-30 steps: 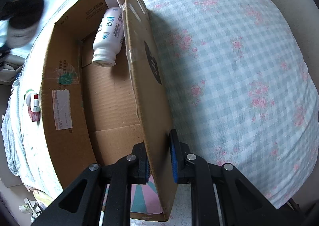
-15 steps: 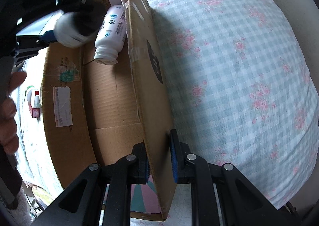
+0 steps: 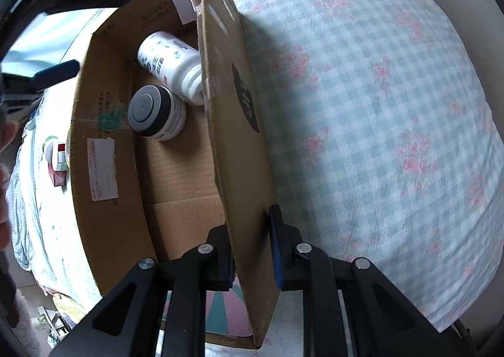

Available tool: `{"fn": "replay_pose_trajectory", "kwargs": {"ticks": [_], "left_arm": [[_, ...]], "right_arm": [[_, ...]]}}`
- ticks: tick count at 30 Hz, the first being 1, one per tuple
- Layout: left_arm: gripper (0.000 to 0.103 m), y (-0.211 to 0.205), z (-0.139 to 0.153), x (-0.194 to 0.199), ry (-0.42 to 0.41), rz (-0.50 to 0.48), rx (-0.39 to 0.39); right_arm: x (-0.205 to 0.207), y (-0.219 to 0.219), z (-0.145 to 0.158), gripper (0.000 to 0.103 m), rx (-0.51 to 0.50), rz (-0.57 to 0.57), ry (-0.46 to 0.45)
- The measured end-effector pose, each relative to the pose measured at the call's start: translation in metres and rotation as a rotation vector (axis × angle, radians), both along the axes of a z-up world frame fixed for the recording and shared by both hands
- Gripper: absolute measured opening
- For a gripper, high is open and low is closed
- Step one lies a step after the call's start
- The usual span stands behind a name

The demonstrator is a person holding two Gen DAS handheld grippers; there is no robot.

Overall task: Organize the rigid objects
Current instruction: 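Carry the Metal DX jar into the box and release it, then move the left gripper to the green-and-white jar and grasp it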

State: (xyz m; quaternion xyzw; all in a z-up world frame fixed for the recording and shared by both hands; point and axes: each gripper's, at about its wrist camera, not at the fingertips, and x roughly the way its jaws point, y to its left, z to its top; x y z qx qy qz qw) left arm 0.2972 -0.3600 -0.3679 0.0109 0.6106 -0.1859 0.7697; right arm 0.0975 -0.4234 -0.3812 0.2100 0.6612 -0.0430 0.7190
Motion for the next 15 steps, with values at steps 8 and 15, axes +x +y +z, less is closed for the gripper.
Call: {"fn": "replay_pose_trajectory", "kwargs": {"ticks": [8,15], "left_arm": [[0.103,0.042,0.061,-0.013,-0.055,0.053,-0.023],[0.103,0.126,0.112,-0.041,-0.101,0.168,-0.028]], "right_arm": [[-0.005,-0.001,-0.002,0.017,-0.004,0.019,-0.009],[-0.007,0.002,-0.002,0.017,-0.006,0.047,-0.014]]}}
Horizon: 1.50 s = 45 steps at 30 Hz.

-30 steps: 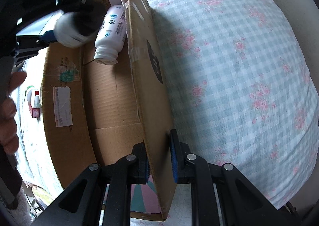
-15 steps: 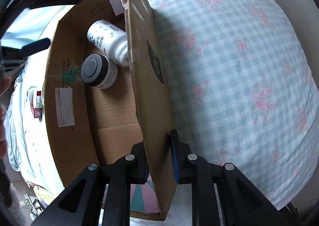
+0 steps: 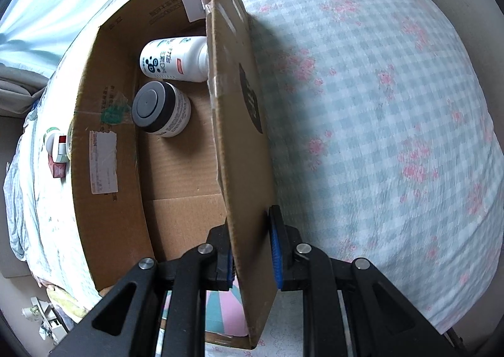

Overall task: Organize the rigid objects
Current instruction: 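Move the left gripper to the green-and-white jar and grasp it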

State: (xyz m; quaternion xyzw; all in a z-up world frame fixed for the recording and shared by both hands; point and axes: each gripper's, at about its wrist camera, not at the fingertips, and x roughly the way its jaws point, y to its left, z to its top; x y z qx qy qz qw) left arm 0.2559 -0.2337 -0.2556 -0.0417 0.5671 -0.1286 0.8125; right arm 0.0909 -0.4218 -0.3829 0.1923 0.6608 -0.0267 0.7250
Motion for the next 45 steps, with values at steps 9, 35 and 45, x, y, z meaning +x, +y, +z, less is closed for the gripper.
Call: {"fn": "replay_pose_trajectory", "kwargs": {"ticks": [9,35,45], "left_arm": [[0.103,0.158,0.008,-0.019,0.013,0.202,0.026],[0.102,0.317,-0.164,0.138,0.158,-0.178,0.31],[0.093,0.289,-0.212,0.173,0.227,-0.462,0.495]], "right_arm": [[-0.002,0.002,0.005,0.017,-0.004,-0.009,-0.005],[-0.005,0.002,0.007,0.016,-0.039,-0.152,0.002],[-0.005,0.0,0.007,0.016,-0.051,-0.196,0.013]]}}
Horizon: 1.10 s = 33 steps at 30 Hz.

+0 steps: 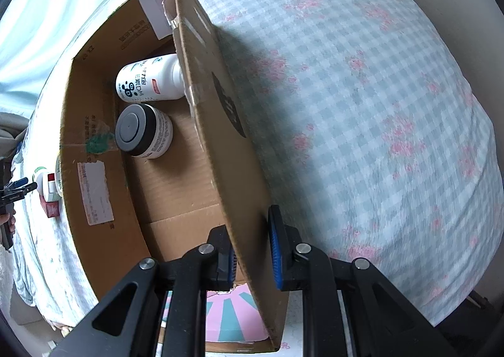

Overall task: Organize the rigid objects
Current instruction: 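Move the left gripper to the green-and-white jar and grasp it, then carry the green-and-white jar into the box and release it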

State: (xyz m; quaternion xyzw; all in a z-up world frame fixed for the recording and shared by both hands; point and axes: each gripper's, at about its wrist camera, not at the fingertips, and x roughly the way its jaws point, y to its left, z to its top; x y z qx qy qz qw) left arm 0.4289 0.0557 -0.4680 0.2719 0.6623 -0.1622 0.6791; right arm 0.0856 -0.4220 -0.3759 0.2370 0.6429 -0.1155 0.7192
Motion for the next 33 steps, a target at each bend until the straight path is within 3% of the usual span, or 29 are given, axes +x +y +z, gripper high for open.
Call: {"fn": "replay_pose_trajectory", "kwargs": {"ticks": [4,10,15,24,33], "left_arm": [[0.09,-0.004,-0.009,0.004,0.037,-0.062,-0.003],[0.076,-0.007,-0.01,0.014,0.09,-0.093,-0.063],[0.053,-0.005,-0.012,0.022,0.108,-0.089,-0.058],[0.053,-0.013,-0.03,0.027,0.079,-0.049,-0.034],[0.052,-0.005,-0.025,0.027,0.033,0.01,-0.061]], "right_arm": [[0.002,-0.001,-0.002,0.016,-0.001,-0.017,0.008],[0.007,-0.001,-0.007,0.016,-0.005,-0.019,0.016],[0.012,-0.002,-0.009,0.016,-0.009,-0.022,0.021],[0.008,0.0,-0.008,0.017,-0.016,-0.035,0.013],[0.007,0.001,-0.007,0.017,-0.019,-0.038,0.005]]}}
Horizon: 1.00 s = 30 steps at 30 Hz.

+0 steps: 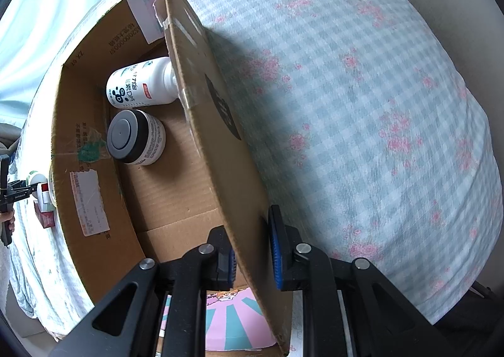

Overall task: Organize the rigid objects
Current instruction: 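Carry the green-and-white jar into the box and release it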

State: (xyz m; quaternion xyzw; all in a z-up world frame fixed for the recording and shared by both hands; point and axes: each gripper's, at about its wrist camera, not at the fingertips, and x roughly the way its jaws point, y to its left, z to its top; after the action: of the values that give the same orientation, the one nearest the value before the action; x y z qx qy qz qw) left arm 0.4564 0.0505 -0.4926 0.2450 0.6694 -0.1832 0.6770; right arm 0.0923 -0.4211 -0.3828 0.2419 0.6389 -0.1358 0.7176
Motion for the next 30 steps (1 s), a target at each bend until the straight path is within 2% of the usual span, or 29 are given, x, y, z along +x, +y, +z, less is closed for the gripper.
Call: {"fn": "replay_pose_trajectory", "kwargs": {"ticks": [8,15,18,23,27,30], "left_arm": [[0.052,0.008,0.049,-0.011,-0.072,0.142,-0.108],[0.052,-0.019,0.122,-0.033,-0.145,0.191,-0.201],[0.052,-0.045,0.16,-0.047,-0.177,0.211,-0.247],[0.052,-0.097,0.203,-0.069,-0.201,0.218,-0.301],[0.052,-0.149,0.226,-0.096,-0.213,0.236,-0.35],[0.052,-0.189,0.23,-0.116,-0.208,0.253,-0.4]], "right_arm": [[-0.004,0.002,0.003,0.017,-0.003,0.0,-0.009],[-0.008,0.0,0.004,0.017,0.014,-0.006,-0.03],[-0.008,-0.003,0.004,0.017,0.028,0.0,-0.037],[-0.011,-0.013,0.003,0.017,0.052,0.019,-0.039],[-0.009,-0.018,0.003,0.017,0.065,0.055,-0.031],[-0.006,-0.022,0.002,0.017,0.086,0.064,-0.031]]}}
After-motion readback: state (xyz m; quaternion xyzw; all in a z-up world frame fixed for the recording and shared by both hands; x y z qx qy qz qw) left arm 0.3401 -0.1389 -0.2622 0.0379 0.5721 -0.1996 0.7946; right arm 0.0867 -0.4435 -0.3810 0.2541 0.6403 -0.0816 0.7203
